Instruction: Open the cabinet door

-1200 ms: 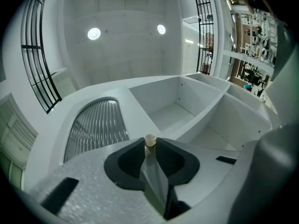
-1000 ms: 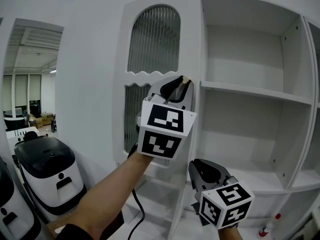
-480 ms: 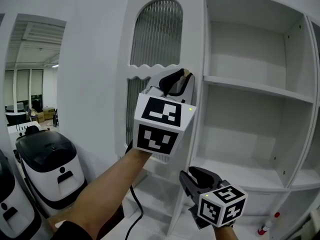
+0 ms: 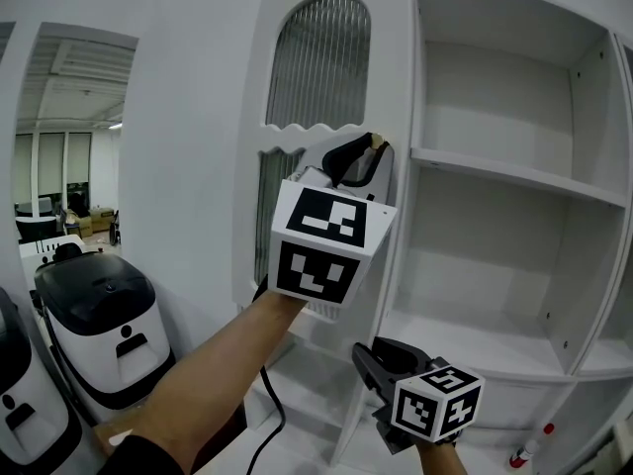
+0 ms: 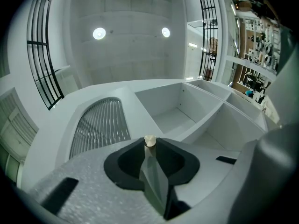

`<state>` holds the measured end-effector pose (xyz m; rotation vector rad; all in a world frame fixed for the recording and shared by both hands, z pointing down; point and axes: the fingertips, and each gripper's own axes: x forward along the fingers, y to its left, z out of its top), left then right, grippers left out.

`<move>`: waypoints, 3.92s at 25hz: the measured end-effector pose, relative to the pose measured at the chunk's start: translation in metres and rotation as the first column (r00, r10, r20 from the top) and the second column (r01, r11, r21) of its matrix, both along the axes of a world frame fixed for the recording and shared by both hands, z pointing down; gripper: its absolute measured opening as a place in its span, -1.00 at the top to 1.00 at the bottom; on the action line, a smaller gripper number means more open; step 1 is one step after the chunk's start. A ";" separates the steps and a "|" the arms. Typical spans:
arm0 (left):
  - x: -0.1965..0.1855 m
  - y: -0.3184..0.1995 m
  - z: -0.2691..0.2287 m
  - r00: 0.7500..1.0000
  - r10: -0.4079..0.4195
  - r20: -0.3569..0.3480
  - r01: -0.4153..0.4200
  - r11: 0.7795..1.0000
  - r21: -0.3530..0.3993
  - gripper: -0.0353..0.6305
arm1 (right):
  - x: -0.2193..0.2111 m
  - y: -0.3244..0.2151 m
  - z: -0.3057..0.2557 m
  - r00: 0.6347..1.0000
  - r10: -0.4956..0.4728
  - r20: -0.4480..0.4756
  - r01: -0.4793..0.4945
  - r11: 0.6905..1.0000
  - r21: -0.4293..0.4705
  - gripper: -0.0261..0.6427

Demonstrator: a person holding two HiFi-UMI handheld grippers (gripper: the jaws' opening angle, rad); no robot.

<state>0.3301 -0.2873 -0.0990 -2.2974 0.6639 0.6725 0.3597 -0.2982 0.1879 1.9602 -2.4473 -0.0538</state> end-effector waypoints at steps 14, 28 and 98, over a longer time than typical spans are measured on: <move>-0.007 -0.003 0.016 0.999 -0.024 -0.045 0.022 0.999 -0.045 0.65 | 0.001 0.002 -0.002 1.000 0.003 -0.022 -0.002 0.999 0.036 0.65; -0.027 -0.030 0.107 0.998 -0.047 0.049 0.057 0.972 -0.229 0.65 | 0.000 0.003 -0.002 1.000 0.007 -0.025 -0.006 0.999 0.052 0.65; -0.214 0.001 0.280 0.985 -0.020 0.170 0.115 0.812 -0.573 0.86 | -0.192 0.058 0.000 0.988 0.133 -0.076 -0.128 0.989 0.071 0.71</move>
